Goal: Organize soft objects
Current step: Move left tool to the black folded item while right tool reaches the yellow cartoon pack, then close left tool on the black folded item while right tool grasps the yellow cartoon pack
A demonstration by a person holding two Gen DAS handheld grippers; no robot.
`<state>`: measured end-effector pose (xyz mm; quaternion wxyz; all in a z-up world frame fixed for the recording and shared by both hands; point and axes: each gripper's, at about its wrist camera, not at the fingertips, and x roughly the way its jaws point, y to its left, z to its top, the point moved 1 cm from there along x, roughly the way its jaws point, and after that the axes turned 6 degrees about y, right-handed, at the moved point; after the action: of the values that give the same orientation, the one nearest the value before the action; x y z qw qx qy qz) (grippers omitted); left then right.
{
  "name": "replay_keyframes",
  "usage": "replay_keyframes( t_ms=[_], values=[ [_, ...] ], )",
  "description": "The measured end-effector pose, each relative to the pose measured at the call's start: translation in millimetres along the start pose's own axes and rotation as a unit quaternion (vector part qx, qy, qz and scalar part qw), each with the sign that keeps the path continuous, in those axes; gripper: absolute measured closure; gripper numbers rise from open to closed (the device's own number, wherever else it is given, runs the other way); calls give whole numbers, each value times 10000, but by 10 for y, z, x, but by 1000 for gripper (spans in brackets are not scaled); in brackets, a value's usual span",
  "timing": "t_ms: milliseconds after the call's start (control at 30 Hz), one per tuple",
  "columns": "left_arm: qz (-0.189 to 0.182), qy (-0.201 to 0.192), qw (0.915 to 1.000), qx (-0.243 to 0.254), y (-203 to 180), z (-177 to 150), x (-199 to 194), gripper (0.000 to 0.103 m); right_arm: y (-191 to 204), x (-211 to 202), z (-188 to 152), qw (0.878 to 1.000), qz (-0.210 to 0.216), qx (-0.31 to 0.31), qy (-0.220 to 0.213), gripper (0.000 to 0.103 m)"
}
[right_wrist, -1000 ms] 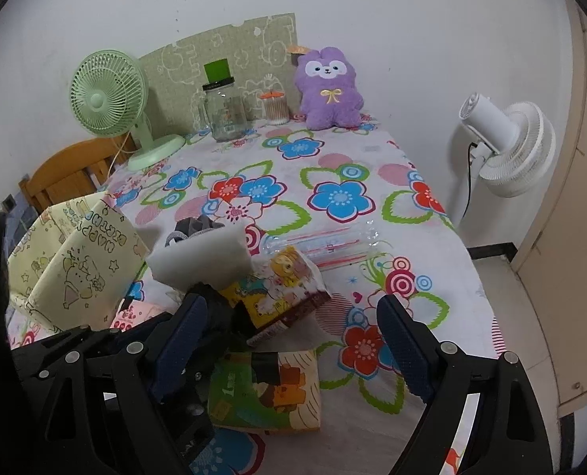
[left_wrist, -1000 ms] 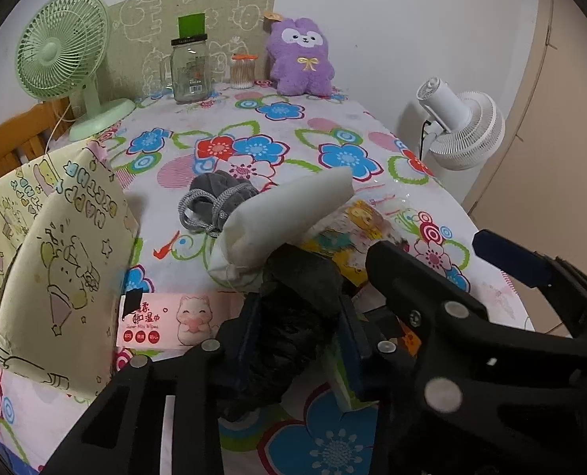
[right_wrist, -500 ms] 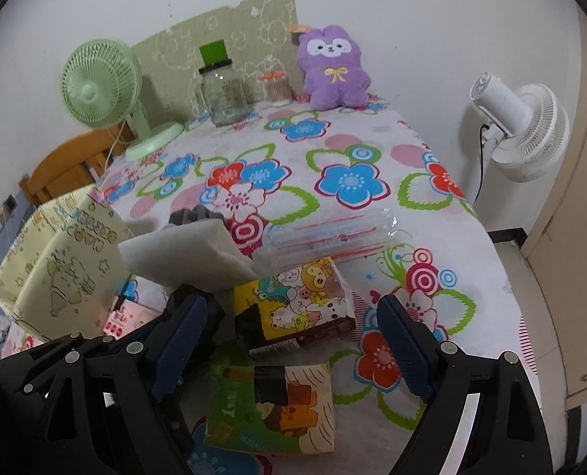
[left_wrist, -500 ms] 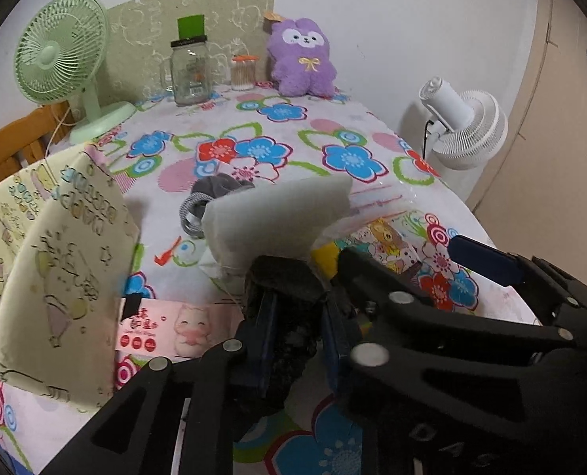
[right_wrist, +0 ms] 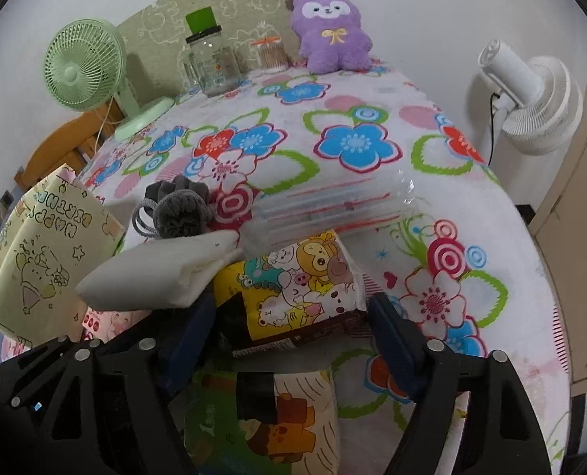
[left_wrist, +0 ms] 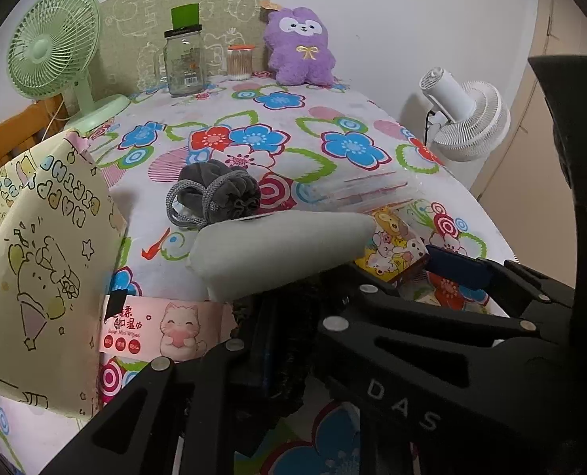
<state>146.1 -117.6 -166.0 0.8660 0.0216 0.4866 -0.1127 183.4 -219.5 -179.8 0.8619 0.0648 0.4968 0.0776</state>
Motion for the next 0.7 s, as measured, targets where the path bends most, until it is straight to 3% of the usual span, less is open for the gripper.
replay_keyframes(
  t_ms=[200, 433, 467, 700],
  values=[
    [51, -36, 10000, 33, -14, -1, -21, 91, -20, -22, -10, 10000, -54, 42, -32, 44],
    [108, -72, 9999, 31, -23, -4, -62, 93, -13, -95, -23, 9999, -52, 49, -106, 55],
    [133, -89, 9999, 27, -24, -3, -75, 94, -7, -112, -21, 9999, -50, 29, -124, 69],
    [125, -172, 9998, -6, -26, 12, -146, 94, 3, -222, -1, 9996, -122, -17, -271, 74]
  ],
)
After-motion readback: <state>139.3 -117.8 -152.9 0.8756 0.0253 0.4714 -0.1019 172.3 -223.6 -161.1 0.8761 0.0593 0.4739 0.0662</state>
